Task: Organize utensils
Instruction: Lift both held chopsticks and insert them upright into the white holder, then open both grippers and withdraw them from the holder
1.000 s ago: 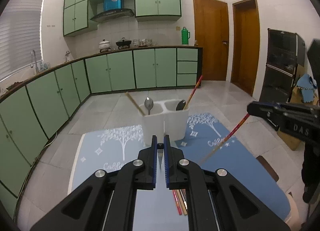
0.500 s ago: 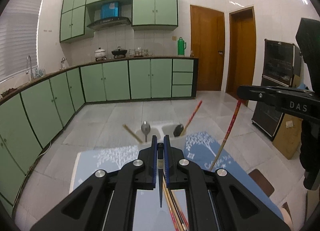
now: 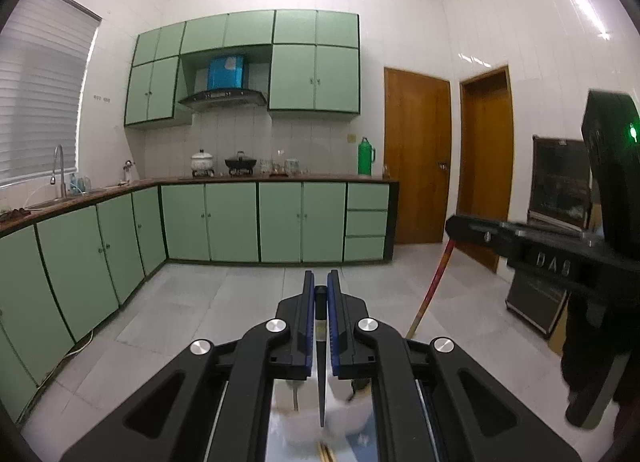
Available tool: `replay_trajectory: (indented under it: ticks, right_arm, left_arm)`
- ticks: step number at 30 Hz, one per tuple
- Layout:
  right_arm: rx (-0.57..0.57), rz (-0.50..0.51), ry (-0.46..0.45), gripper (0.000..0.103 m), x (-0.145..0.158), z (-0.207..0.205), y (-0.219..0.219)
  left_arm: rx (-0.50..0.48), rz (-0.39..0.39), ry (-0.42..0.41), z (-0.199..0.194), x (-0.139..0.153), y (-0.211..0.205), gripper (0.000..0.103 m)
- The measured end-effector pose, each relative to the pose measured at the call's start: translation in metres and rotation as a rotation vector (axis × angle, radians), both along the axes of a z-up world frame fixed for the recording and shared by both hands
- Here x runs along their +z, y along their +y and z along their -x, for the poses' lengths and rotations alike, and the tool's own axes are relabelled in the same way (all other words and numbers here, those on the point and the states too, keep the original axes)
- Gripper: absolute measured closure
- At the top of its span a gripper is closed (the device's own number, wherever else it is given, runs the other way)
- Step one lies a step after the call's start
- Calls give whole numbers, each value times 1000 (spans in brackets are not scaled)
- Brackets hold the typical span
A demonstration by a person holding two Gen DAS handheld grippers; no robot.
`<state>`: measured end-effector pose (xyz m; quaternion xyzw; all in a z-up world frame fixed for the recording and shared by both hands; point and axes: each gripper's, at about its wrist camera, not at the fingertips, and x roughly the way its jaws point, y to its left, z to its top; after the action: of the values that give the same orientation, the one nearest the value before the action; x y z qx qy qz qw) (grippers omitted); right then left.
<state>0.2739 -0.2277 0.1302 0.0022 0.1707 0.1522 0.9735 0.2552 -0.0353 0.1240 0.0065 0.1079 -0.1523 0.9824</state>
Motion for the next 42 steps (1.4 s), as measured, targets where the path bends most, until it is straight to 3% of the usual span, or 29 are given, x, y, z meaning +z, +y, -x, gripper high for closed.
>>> replay_trajectory:
  ticks: [4, 8, 15, 20, 22, 24, 28, 32, 37, 39, 42]
  right_arm:
    - [-11, -6, -3, 98, -4, -29, 0]
    - [-21, 9, 19, 98, -25, -53, 4]
    - [-16, 27, 105, 98, -69, -79, 13]
    - [-16, 32, 144, 95, -84, -82, 17]
    - [-29, 28, 134, 89, -82, -77, 13]
    - [-38, 21, 121, 75, -78, -71, 9]
    - [-70, 35, 72, 63, -66, -46, -2]
    - [-92, 21, 43, 46, -65, -12, -18]
    - [-116, 9, 48, 28, -85, 36, -34]
    - [-127, 7, 62, 15, -96, 53, -36]
    - [-137, -1, 92, 10, -122, 78, -37]
  left_arm:
    - [10, 5, -15, -29, -1, -4, 97]
    - [31, -3, -4, -58, -19, -8, 97]
    - [19, -16, 103, -93, -60, -13, 97]
    - [23, -7, 156, -94, -75, -5, 95]
    - [27, -4, 153, -90, -74, -3, 88]
    - [29, 4, 146, -80, -69, 0, 82]
    - [47, 10, 121, -58, -57, 8, 64]
    - [57, 31, 100, -22, -52, 19, 53]
    - [88, -1, 119, 22, -70, 26, 42]
    - [96, -13, 148, 38, -85, 29, 40]
    - [97, -29, 206, 60, -113, 33, 37]
